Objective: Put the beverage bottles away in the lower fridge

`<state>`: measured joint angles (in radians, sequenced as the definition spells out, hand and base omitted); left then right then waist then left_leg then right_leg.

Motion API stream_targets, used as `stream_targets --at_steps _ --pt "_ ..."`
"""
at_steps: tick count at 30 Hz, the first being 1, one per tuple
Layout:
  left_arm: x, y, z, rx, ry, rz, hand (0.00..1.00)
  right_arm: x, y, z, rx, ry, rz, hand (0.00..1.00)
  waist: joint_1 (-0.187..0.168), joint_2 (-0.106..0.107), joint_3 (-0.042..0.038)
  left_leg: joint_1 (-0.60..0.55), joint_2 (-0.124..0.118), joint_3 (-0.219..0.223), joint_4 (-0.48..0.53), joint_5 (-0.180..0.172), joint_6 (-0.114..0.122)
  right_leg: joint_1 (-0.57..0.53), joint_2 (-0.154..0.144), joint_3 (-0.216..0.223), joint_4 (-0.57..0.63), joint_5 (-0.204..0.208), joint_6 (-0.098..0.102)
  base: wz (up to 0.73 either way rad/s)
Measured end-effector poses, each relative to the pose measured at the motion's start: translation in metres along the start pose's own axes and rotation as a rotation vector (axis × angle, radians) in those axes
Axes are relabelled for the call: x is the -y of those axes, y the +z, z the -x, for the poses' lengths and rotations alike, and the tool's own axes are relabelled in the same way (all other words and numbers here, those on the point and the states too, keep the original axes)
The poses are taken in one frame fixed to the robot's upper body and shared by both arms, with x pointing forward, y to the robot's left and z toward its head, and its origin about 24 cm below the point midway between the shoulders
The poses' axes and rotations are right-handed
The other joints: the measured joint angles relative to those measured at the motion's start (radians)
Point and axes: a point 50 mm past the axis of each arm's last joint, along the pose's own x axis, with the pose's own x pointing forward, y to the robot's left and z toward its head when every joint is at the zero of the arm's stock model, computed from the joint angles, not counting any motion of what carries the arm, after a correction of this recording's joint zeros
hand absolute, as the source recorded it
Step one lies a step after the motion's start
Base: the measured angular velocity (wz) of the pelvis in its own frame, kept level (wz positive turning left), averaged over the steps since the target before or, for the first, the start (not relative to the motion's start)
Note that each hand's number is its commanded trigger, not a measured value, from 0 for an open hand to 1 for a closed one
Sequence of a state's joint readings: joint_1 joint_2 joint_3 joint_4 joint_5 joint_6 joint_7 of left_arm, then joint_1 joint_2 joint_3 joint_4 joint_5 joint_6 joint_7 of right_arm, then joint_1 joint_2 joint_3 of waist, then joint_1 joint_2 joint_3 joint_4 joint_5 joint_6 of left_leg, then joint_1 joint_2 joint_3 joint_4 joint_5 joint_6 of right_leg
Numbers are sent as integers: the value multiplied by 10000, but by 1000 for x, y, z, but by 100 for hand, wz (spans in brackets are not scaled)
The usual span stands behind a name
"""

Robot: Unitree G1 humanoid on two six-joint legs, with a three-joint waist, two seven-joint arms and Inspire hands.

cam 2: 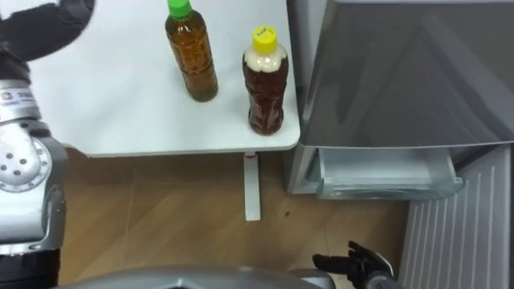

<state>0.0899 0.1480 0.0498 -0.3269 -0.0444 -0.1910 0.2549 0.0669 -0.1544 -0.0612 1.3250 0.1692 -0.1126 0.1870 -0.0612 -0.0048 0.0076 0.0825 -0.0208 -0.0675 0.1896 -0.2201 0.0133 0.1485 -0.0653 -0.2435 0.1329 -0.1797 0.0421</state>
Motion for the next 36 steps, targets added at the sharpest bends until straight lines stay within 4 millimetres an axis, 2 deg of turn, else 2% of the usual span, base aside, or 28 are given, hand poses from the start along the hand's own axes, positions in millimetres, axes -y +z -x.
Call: stream_targets --at_steps 3,8,19,27,36 --pt "11 -2 1 -305 -994 733 0 -2 3 -1 -10 114 132 0 -1 -17 -1 -5 68 501 -1 0 0 -66 9 156 9 0 0 -8" --pt "18 -3 1 -603 -2059 871 0 -4 6 -2 20 277 177 0 -206 -23 -4 -7 89 624 -2 0 0 -113 27 241 15 1 -2 -8" --pt "31 -4 4 -984 -3618 1031 0 -6 9 -3 -154 357 154 0 -312 -30 -47 7 121 644 -8 0 0 -108 59 276 64 19 -30 -1" --pt "42 -6 9 -1289 -4553 1173 0 -7 14 -4 -78 377 392 0 -496 120 -37 -32 137 641 -25 -3 -2 -129 72 244 54 22 -35 0" --pt "49 -6 11 -1280 -5100 1304 0 -8 16 -5 -65 407 567 0 -519 193 -54 -18 142 640 -46 -2 -3 -123 79 308 30 21 -34 0"
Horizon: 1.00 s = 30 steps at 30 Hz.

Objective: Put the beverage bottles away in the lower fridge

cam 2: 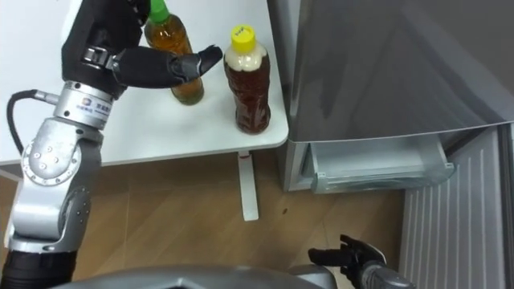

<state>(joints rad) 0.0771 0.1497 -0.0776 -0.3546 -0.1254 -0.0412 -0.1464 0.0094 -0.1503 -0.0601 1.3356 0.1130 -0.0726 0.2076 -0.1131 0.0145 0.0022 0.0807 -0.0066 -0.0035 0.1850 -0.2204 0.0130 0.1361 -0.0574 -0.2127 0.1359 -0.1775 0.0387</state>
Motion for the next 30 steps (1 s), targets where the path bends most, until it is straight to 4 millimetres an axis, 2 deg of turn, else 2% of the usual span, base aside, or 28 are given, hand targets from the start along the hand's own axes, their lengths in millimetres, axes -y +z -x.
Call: stream_targets --at_steps 4,6,11,19,26,30 --pt "2 0 0 2 -166 51 0 0 2 0 35 -1 18 0 -5 17 31 -18 10 102 2 0 0 -63 4 119 3 0 0 -7" --pt "4 0 0 -2 -328 69 0 -1 2 -1 45 10 22 0 -18 -25 78 -19 12 128 -20 0 0 -73 5 141 10 0 0 -3" --pt "9 -1 -1 -15 -846 137 0 -1 3 -1 55 62 29 0 -51 -84 109 -12 36 234 -76 0 0 -149 21 178 31 1 -2 -4" --pt "16 -7 0 -402 -1447 736 0 -5 5 -2 6 194 136 0 -205 -194 67 41 77 338 -55 2 -4 -174 54 240 27 2 -3 -3" --pt "17 -34 4 -1663 -1399 1263 0 -7 6 -2 -89 296 287 0 -154 -290 52 91 91 433 -44 3 -5 -154 61 281 41 19 -31 0" --pt "19 -36 5 -1868 -1442 1323 0 -7 7 -2 -107 337 233 0 -155 -281 42 27 101 448 -43 1 -6 -176 70 311 64 24 -40 0"
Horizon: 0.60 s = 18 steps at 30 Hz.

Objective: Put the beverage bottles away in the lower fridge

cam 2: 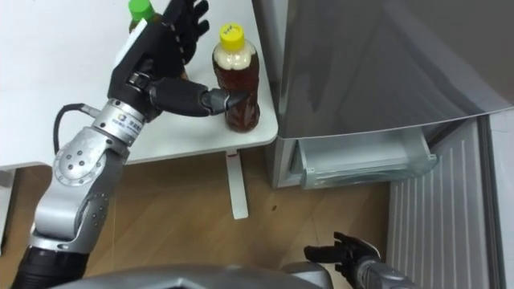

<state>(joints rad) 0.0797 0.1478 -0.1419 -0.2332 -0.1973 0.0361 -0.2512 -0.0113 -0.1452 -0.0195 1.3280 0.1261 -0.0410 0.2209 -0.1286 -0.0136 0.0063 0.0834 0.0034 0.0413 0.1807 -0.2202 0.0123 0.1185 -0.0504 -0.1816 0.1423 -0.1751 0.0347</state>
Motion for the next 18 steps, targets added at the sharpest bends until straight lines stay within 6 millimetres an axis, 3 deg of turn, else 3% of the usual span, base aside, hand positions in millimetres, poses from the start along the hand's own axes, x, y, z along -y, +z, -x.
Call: stream_targets --at_steps 4,8,18 --pt "0 -1 0 -34 5 104 0 1 0 0 -63 -16 -10 0 13 28 -15 26 12 22 -14 0 -1 6 16 22 6 6 -9 0" --pt "-2 -16 2 -655 173 485 0 2 -1 1 -84 -57 -10 0 20 106 -52 145 12 64 -103 0 -1 65 22 79 8 6 -10 -3" --pt "-5 -34 7 -1320 379 1102 0 2 -2 1 -35 -142 90 0 264 89 -32 164 11 129 -111 1 -1 38 20 169 7 6 -10 -1"
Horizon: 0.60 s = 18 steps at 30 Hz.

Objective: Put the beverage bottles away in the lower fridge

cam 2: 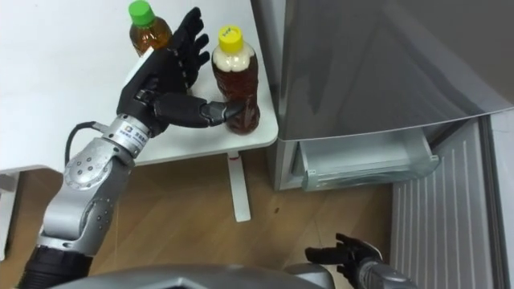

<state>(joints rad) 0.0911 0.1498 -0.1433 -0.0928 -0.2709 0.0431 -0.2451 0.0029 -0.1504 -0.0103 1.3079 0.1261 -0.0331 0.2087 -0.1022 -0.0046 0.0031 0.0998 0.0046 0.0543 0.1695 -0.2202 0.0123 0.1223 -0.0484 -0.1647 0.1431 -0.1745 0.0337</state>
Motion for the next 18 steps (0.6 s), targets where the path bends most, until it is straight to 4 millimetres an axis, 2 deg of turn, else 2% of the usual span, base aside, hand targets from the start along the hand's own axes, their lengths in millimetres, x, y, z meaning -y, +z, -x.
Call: stream_targets --at_steps 8,18 --pt "-3 1 1 -41 32 -141 0 1 3 0 98 5 251 0 -1 82 37 -30 3 -5 -13 -3 -1 -19 -1 -15 3 0 0 0" --pt "-11 13 -7 280 67 13 0 2 1 1 -29 -113 222 0 -37 151 24 -1 14 86 19 -3 -3 -16 14 121 -16 0 0 -2"
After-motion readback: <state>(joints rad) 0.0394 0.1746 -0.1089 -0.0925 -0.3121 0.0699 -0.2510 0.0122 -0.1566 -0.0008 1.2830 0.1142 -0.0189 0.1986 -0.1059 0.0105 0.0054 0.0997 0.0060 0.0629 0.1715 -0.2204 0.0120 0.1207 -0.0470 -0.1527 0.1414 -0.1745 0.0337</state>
